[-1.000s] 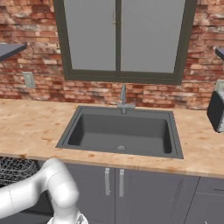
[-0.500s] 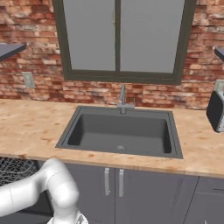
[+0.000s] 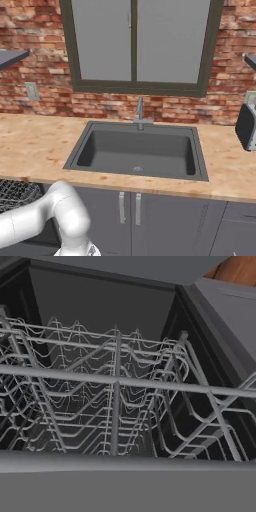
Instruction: Open the dishwasher door and pull out the top rack.
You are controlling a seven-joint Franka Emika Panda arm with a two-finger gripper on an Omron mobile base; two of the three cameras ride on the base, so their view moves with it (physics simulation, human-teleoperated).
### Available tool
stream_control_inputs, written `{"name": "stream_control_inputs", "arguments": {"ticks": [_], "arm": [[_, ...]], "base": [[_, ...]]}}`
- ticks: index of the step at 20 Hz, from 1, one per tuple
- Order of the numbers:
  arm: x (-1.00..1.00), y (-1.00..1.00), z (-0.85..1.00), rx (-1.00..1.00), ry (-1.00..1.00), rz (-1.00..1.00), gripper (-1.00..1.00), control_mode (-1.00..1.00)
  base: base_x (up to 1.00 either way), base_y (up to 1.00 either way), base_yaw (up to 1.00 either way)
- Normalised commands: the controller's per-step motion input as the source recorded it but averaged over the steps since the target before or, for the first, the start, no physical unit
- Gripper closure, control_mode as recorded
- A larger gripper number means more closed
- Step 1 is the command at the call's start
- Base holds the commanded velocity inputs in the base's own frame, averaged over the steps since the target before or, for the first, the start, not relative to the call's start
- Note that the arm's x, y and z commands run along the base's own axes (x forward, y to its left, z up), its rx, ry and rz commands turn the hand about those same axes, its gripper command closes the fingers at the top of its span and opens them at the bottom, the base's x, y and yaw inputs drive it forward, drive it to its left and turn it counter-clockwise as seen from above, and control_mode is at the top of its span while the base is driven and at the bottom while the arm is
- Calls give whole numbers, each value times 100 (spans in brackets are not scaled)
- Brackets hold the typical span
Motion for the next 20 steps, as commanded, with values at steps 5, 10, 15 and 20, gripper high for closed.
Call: {"name": "stream_control_inputs", "arguments": {"ticks": [5,10,15,20], "arm": [[-62,23,-62,-4,0,1,-100,-100],[-62,23,-62,-4,0,1,-100,-100],[-62,23,-62,-4,0,1,-100,-100],[-62,22,-62,-5,0,1,-100,-100]], "base": [[0,0,0],[0,0,0],[0,0,0],[0,0,0]]}}
